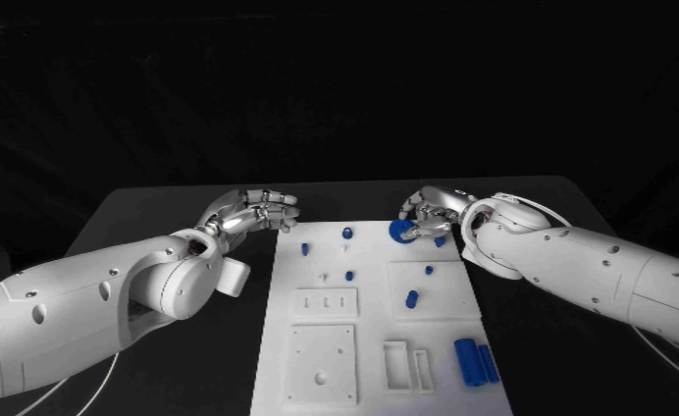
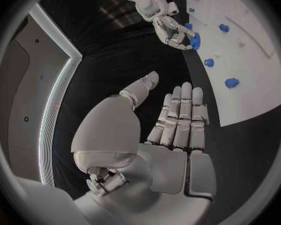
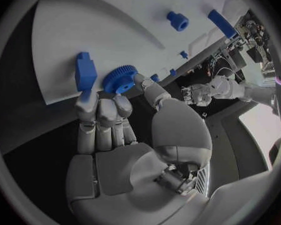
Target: Assemble the parts on the task board
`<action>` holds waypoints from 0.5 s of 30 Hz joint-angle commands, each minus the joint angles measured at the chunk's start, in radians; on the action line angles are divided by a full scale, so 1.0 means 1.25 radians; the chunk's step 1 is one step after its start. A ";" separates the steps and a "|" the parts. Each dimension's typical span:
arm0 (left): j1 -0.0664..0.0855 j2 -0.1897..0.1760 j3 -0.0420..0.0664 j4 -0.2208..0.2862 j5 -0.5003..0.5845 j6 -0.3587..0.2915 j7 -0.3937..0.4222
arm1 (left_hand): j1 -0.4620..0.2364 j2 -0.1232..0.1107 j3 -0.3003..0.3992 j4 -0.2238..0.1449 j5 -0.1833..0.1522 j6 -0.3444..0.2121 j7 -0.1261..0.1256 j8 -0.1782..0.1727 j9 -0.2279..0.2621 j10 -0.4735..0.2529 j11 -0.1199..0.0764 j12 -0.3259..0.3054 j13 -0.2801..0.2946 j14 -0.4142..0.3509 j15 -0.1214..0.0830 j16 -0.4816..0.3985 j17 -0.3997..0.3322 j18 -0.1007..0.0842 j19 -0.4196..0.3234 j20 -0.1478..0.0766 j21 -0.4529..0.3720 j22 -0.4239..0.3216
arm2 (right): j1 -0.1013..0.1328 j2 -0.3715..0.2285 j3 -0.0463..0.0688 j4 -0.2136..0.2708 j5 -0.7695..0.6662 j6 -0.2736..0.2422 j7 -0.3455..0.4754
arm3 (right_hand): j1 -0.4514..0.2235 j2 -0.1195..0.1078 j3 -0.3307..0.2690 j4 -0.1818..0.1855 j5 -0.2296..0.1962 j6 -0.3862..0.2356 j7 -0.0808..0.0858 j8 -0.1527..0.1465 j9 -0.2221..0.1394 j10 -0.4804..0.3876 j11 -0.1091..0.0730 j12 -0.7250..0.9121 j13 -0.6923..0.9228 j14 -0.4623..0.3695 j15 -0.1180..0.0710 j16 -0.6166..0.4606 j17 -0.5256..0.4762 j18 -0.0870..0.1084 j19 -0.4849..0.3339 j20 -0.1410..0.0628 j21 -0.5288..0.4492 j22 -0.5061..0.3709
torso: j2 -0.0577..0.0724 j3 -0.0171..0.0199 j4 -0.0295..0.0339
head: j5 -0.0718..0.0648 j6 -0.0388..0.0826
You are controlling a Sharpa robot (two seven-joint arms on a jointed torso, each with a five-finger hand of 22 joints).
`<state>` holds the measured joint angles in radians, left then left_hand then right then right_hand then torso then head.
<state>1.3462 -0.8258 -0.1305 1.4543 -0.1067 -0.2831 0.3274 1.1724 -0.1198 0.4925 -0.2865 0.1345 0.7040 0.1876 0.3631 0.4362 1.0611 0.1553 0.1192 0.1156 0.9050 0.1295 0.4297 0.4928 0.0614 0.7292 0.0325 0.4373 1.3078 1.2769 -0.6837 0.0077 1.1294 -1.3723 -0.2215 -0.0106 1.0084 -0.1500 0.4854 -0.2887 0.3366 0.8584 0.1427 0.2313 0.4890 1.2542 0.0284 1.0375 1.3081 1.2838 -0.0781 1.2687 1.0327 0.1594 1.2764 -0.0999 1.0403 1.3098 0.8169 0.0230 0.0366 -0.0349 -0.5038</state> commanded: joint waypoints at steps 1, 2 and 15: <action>0.001 0.000 0.001 0.001 0.002 0.015 0.003 | -0.006 -0.002 0.006 0.000 0.000 -0.003 0.019 -0.003 -0.001 0.001 0.004 -0.005 -0.001 -0.003 0.003 -0.003 0.001 0.011 -0.006 0.000 0.005 0.014 | -0.005 -0.002 -0.002 -0.003 -0.010 0.033 -0.001 | 0.011 0.002 0.005 -0.001 0.032 0.005 0.001 -0.001 -0.002 -0.005 0.000 -0.003 0.006 0.002 -0.003 -0.005 0.002 0.082 -0.002 -0.003 0.004 0.011 | 0.000 0.0003 -0.0006 | 0.000 0.000; 0.001 0.000 0.001 0.001 0.002 0.016 0.003 | -0.006 -0.002 0.006 0.000 0.000 -0.003 0.019 -0.003 -0.001 0.001 0.004 -0.005 -0.001 -0.003 0.003 -0.003 0.001 0.011 -0.006 0.000 0.005 0.014 | -0.005 -0.002 -0.003 -0.004 -0.010 0.034 0.000 | 0.013 0.001 0.008 0.000 0.054 0.004 0.001 -0.002 -0.003 -0.005 0.000 -0.003 0.006 0.002 -0.002 -0.006 0.004 0.082 -0.003 -0.002 0.005 0.012 | 0.000 0.0003 -0.0006 | 0.000 0.000; 0.001 0.001 0.001 -0.001 0.002 0.016 0.003 | -0.006 -0.002 0.007 -0.001 0.000 -0.003 0.019 -0.003 -0.001 0.001 0.004 -0.006 -0.001 -0.003 0.003 -0.003 0.001 0.011 -0.007 0.000 0.005 0.014 | -0.009 0.001 -0.003 -0.011 -0.011 0.043 0.005 | 0.027 0.004 0.048 0.000 0.226 0.003 0.003 -0.003 -0.007 -0.005 0.003 0.001 0.002 0.006 0.000 -0.013 0.013 0.082 -0.003 0.002 0.010 0.010 | 0.000 0.0004 -0.0009 | -0.002 -0.001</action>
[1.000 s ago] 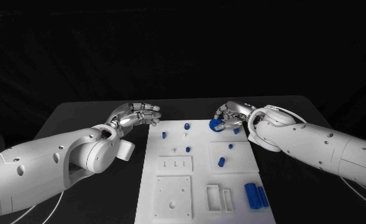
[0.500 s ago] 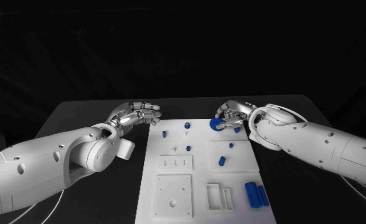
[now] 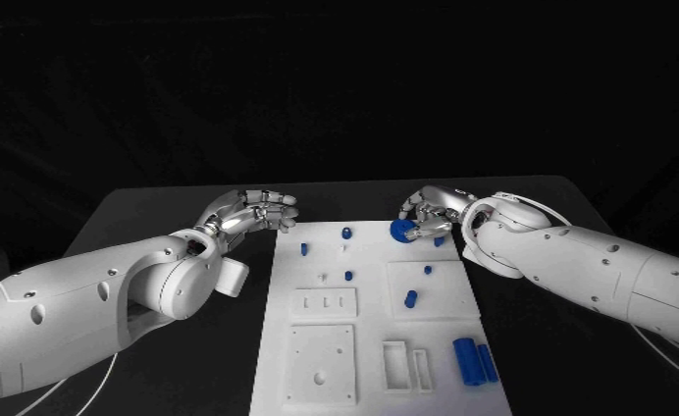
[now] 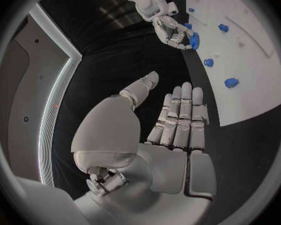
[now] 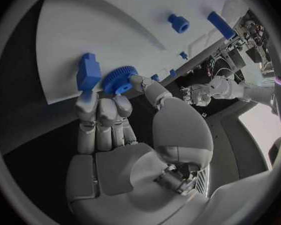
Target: Assemble the parts on the task board
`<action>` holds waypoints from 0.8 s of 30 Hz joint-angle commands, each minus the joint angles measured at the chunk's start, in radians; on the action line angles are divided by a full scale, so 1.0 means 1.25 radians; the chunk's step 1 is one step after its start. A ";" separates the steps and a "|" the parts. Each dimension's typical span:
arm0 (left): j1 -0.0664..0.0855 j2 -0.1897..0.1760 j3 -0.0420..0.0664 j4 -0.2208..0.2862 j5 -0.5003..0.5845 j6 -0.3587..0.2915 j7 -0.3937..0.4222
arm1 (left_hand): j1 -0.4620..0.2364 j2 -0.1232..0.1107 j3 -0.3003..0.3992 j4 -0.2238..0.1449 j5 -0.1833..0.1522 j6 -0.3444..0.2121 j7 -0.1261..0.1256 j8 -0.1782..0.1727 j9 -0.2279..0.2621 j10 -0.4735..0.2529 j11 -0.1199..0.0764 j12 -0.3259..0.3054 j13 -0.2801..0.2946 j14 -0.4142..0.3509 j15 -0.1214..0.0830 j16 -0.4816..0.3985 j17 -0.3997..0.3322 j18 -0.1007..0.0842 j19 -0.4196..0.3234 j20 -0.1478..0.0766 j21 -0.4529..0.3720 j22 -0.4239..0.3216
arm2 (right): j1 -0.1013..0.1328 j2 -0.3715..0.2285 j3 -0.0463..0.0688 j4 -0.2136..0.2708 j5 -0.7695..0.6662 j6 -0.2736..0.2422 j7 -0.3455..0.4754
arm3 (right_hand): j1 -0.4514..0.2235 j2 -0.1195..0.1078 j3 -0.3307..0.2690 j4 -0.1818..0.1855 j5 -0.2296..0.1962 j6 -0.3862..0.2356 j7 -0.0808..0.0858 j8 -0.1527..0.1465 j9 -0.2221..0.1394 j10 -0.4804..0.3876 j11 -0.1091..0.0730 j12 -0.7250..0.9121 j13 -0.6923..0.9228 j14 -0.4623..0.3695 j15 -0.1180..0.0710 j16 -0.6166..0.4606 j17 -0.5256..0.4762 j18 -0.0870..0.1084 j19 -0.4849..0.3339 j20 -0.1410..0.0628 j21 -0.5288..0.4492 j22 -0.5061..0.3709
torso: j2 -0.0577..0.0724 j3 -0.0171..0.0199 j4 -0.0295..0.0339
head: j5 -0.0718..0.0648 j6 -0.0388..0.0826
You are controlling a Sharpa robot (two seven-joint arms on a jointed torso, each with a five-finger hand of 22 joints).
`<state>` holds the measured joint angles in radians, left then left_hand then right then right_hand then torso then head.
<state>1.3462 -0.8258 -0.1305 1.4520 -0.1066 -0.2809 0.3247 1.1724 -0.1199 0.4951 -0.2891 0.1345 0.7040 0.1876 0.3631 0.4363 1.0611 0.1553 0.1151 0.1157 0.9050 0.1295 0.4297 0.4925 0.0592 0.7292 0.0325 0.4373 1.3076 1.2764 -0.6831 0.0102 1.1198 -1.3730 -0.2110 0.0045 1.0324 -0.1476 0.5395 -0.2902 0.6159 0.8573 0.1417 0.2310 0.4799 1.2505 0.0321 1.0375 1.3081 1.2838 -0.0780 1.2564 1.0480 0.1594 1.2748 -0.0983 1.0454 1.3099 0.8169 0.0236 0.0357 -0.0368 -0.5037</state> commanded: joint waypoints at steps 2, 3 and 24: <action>0.001 0.001 0.001 0.001 0.001 0.014 0.005 | -0.006 -0.002 0.005 0.002 0.000 -0.003 0.019 -0.003 -0.001 0.001 0.004 -0.003 -0.001 -0.003 0.003 -0.003 0.001 0.013 -0.007 0.000 0.005 0.015 | -0.010 0.002 -0.005 -0.002 -0.018 0.032 -0.009 | 0.009 0.002 0.008 0.001 0.000 0.006 0.004 -0.002 0.000 -0.002 -0.001 0.001 0.002 0.007 -0.001 -0.003 0.002 0.082 -0.001 0.001 0.006 0.010 | 0.000 -0.0001 0.0001 | 0.000 -0.002; 0.001 0.001 0.001 0.001 0.001 0.014 0.005 | -0.006 -0.002 0.005 0.002 0.000 -0.003 0.019 -0.003 -0.001 0.001 0.004 -0.003 -0.001 -0.003 0.003 -0.003 0.001 0.013 -0.007 0.000 0.005 0.015 | -0.010 0.003 -0.005 -0.002 -0.022 0.029 -0.010 | 0.009 0.001 0.009 0.001 -0.008 0.007 0.003 -0.001 0.000 -0.001 -0.001 0.002 0.002 0.007 -0.001 -0.004 0.003 0.082 -0.001 0.001 0.007 0.011 | 0.000 0.0001 0.0001 | -0.001 -0.002; 0.001 -0.002 0.001 0.003 0.001 0.013 0.001 | -0.004 -0.002 0.006 0.001 0.000 -0.003 0.019 -0.004 -0.001 0.001 0.004 -0.004 -0.001 -0.003 0.003 -0.004 0.002 0.013 -0.007 0.000 0.006 0.015 | -0.018 0.008 -0.009 0.001 -0.114 0.034 -0.038 | -0.023 0.010 -0.005 0.006 -0.321 0.080 -0.022 0.038 0.015 0.012 -0.025 0.015 0.000 0.013 -0.024 -0.014 0.017 0.082 -0.001 -0.001 0.010 0.007 | 0.000 -0.0011 0.0008 | 0.000 -0.007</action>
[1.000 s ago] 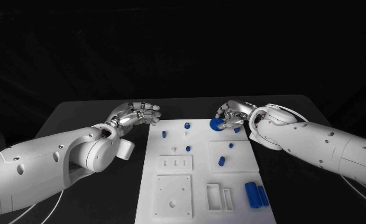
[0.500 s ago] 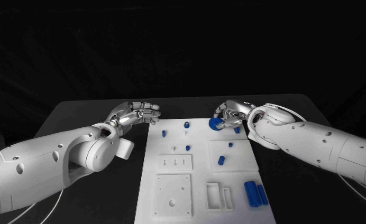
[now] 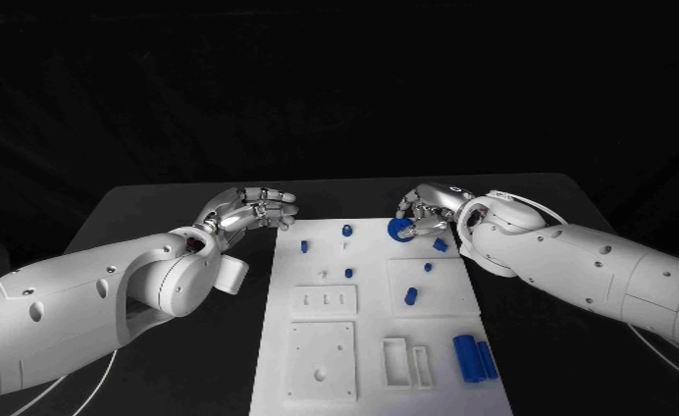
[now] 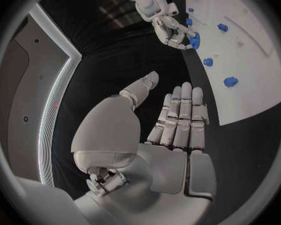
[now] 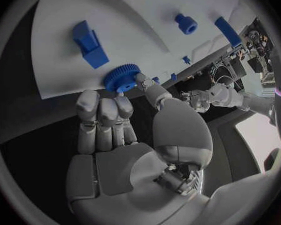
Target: Assemble the parts on the task board
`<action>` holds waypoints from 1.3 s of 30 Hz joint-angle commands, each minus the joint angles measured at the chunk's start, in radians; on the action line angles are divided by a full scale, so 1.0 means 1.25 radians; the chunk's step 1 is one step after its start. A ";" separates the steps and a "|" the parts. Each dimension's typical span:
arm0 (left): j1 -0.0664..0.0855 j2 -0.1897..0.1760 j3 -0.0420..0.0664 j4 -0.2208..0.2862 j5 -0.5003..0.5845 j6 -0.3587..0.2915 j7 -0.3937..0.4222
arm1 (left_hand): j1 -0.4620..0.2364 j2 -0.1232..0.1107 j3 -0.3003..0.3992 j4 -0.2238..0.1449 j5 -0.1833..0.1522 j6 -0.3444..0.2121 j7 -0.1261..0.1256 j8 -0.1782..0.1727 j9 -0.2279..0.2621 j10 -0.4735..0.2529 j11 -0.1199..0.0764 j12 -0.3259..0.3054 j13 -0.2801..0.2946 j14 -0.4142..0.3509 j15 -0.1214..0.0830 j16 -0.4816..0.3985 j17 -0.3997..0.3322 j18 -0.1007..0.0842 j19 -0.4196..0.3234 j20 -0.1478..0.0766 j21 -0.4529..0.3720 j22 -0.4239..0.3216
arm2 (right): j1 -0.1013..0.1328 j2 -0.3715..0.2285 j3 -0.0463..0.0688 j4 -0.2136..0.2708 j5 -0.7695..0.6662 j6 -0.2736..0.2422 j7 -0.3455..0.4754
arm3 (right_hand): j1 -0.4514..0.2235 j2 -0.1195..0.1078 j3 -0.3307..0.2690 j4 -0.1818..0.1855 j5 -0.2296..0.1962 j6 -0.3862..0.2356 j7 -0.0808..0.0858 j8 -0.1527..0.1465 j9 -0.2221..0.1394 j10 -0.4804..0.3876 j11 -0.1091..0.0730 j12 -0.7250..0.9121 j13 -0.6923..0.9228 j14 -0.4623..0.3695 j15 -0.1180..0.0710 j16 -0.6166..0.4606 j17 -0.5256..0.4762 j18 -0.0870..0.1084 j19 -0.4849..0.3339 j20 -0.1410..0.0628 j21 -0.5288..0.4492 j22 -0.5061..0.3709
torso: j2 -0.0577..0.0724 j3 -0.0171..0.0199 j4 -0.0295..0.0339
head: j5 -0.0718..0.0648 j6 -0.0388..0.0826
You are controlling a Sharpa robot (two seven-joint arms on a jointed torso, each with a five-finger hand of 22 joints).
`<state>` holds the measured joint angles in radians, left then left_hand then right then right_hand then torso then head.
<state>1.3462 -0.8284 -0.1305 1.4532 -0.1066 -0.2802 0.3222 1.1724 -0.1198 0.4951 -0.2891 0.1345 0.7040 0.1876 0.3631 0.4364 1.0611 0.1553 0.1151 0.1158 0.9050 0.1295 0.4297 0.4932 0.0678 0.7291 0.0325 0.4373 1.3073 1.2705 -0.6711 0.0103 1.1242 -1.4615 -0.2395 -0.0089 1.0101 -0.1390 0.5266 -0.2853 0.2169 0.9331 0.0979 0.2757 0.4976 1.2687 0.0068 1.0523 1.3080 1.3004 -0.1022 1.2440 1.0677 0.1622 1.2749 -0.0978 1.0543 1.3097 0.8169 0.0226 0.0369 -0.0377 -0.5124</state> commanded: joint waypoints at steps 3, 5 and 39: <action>0.001 0.000 0.001 0.002 0.001 0.012 0.003 | -0.004 -0.002 0.006 0.001 0.000 -0.003 0.019 -0.004 -0.001 0.001 0.004 -0.004 -0.001 -0.003 0.003 -0.004 0.001 0.006 -0.007 0.000 0.006 0.015 | -0.013 0.000 -0.010 -0.003 -0.050 0.058 -0.028 | -0.008 0.004 0.008 0.003 -0.003 0.024 0.011 0.005 0.002 -0.002 -0.006 0.003 0.000 0.000 -0.006 -0.005 0.001 0.080 -0.001 -0.001 0.003 0.007 | 0.000 0.0000 -0.0001 | 0.001 0.001; 0.001 0.000 0.001 0.002 0.001 0.012 0.003 | -0.004 -0.002 0.006 0.001 0.000 -0.003 0.019 -0.004 -0.001 0.001 0.004 -0.004 -0.001 -0.003 0.003 -0.004 0.001 0.006 -0.007 0.000 0.006 0.015 | -0.013 0.000 -0.010 -0.002 -0.060 0.057 -0.028 | -0.012 0.005 0.010 0.005 -0.001 0.025 0.010 0.005 0.003 -0.001 -0.007 0.003 0.000 0.000 -0.006 -0.005 0.002 0.080 -0.001 0.000 0.003 0.007 | -0.001 0.0001 0.0001 | 0.001 0.000; 0.001 0.002 0.001 -0.001 0.001 0.006 -0.005 | -0.003 -0.002 0.007 0.001 0.001 -0.003 0.019 -0.004 -0.001 0.001 0.004 -0.005 -0.001 -0.004 0.004 -0.006 0.002 0.006 -0.008 0.001 0.006 0.015 | -0.003 -0.014 -0.010 0.123 -0.249 -0.099 -0.082 | 0.003 -0.040 0.142 0.058 0.051 0.059 0.001 0.014 0.012 0.012 -0.016 0.000 -0.005 0.012 -0.015 -0.017 0.011 0.080 0.015 0.000 0.009 0.006 | -0.002 0.0009 -0.0030 | 0.005 0.006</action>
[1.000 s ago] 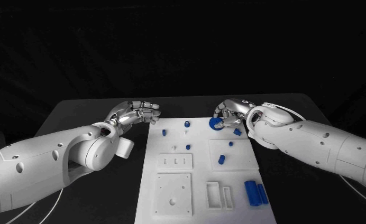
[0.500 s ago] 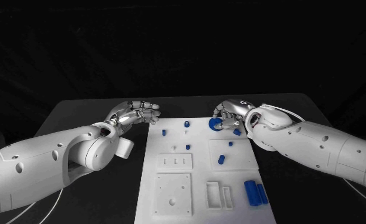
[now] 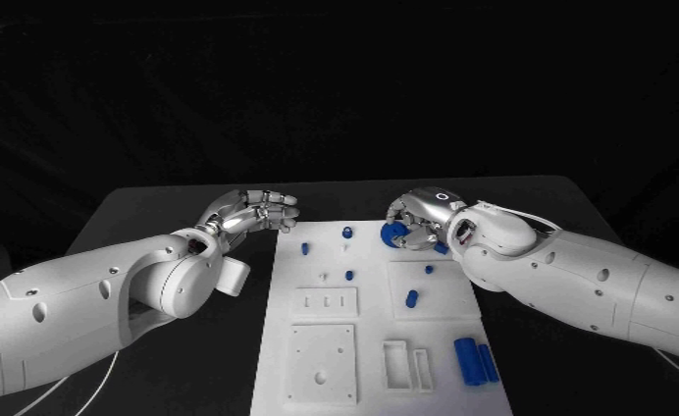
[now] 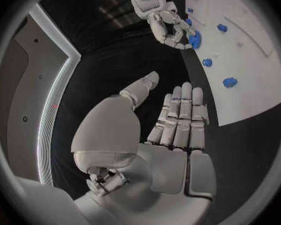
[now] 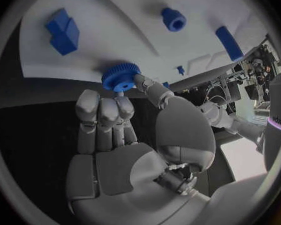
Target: Assemble the parts on the task board
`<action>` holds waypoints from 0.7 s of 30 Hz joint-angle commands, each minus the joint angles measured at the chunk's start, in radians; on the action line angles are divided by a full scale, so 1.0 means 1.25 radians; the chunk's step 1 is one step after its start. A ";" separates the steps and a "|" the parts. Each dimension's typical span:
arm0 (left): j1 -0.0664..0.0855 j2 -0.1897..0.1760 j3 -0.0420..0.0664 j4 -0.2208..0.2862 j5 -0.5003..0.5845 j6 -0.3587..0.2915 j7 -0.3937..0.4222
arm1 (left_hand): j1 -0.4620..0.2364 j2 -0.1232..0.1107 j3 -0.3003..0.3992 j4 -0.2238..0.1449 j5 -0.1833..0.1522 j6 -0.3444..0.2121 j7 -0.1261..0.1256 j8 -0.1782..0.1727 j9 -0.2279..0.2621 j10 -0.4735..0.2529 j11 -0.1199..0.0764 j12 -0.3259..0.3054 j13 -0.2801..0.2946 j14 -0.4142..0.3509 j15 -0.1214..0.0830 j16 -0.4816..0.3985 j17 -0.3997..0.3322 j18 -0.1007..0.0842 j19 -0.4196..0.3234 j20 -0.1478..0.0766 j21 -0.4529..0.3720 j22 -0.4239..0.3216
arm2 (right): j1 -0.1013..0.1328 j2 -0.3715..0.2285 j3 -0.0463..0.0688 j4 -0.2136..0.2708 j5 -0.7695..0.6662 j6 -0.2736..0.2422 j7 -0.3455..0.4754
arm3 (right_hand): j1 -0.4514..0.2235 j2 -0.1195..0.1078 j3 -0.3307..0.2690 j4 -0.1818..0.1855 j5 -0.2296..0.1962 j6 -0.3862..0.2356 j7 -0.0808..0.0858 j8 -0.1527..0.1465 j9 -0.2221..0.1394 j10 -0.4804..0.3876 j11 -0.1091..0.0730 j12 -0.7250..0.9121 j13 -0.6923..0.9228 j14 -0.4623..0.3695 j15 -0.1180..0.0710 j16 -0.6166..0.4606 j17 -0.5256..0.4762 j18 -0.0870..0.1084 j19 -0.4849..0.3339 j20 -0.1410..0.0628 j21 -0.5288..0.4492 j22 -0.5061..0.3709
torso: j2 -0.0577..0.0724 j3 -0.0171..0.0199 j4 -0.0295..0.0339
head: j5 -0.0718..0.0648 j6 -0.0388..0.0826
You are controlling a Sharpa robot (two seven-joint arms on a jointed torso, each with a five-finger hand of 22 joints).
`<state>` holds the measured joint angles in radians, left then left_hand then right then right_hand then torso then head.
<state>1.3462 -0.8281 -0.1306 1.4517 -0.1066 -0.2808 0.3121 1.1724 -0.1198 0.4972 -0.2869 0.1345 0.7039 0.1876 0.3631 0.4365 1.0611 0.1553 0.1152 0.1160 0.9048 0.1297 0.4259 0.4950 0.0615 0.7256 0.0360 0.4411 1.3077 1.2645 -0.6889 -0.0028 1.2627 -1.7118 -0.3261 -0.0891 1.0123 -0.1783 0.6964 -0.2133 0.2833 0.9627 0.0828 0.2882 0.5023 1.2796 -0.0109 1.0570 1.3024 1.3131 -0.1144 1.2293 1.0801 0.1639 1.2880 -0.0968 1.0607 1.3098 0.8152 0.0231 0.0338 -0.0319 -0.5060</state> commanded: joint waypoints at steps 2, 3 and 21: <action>0.001 0.002 0.001 0.000 0.001 0.007 0.004 | -0.003 -0.002 0.005 -0.001 0.001 -0.003 0.019 -0.004 -0.001 0.001 0.004 -0.006 -0.001 -0.004 0.004 -0.003 0.000 0.011 -0.005 -0.002 0.003 0.015 | 0.001 0.001 0.001 0.023 -0.055 -0.037 -0.020 | 0.002 -0.010 0.008 0.003 -0.003 0.036 0.012 0.005 0.008 0.005 -0.003 -0.002 0.000 0.002 -0.005 -0.005 0.001 0.078 0.005 -0.001 0.004 0.006 | -0.002 -0.0004 -0.0006 | 0.001 0.001; 0.001 0.002 0.001 0.000 0.001 0.007 0.004 | -0.003 -0.002 0.005 -0.001 0.001 -0.003 0.019 -0.004 -0.001 0.001 0.004 -0.006 -0.001 -0.004 0.004 -0.003 0.001 0.011 -0.005 -0.002 0.003 0.015 | 0.002 0.001 0.001 0.028 -0.059 -0.041 -0.021 | 0.002 -0.012 0.010 0.005 -0.005 0.037 0.012 0.005 0.008 0.005 -0.003 -0.002 0.000 0.002 -0.006 -0.005 0.001 0.078 0.006 -0.001 0.005 0.006 | -0.002 -0.0014 -0.0002 | 0.000 0.001; 0.001 0.005 0.001 -0.003 0.001 0.008 0.004 | -0.004 -0.002 0.005 0.000 0.001 -0.004 0.019 -0.005 -0.002 0.001 0.004 -0.007 -0.001 -0.005 0.004 -0.004 0.001 0.011 -0.006 -0.002 0.003 0.015 | 0.002 0.045 0.001 0.105 -0.088 -0.058 -0.030 | 0.010 -0.027 0.026 0.019 -0.018 0.039 0.011 0.005 0.010 0.009 -0.004 -0.003 -0.001 0.004 -0.007 -0.007 0.003 0.078 0.009 -0.003 0.007 0.006 | 0.001 -0.0012 0.0026 | 0.008 0.003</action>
<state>1.3462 -0.8244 -0.1306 1.4477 -0.1066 -0.2809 0.3107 1.1724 -0.1198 0.4972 -0.2870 0.1345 0.7040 0.1876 0.3631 0.4357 1.0611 0.1553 0.1114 0.1160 0.9014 0.1331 0.4259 0.4947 0.0582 0.7256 0.0361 0.4411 1.3076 1.2662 -0.6388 -0.0024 1.3929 -1.7986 -0.3870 -0.1190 1.0226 -0.2073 0.7205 -0.1890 0.2660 0.9774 0.0828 0.2933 0.5024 1.2833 -0.0146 1.0570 1.3024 1.3169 -0.1178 1.2257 1.0824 0.1639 1.2936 -0.0986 1.0647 1.3098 0.8152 0.0220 0.0355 -0.0230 -0.5007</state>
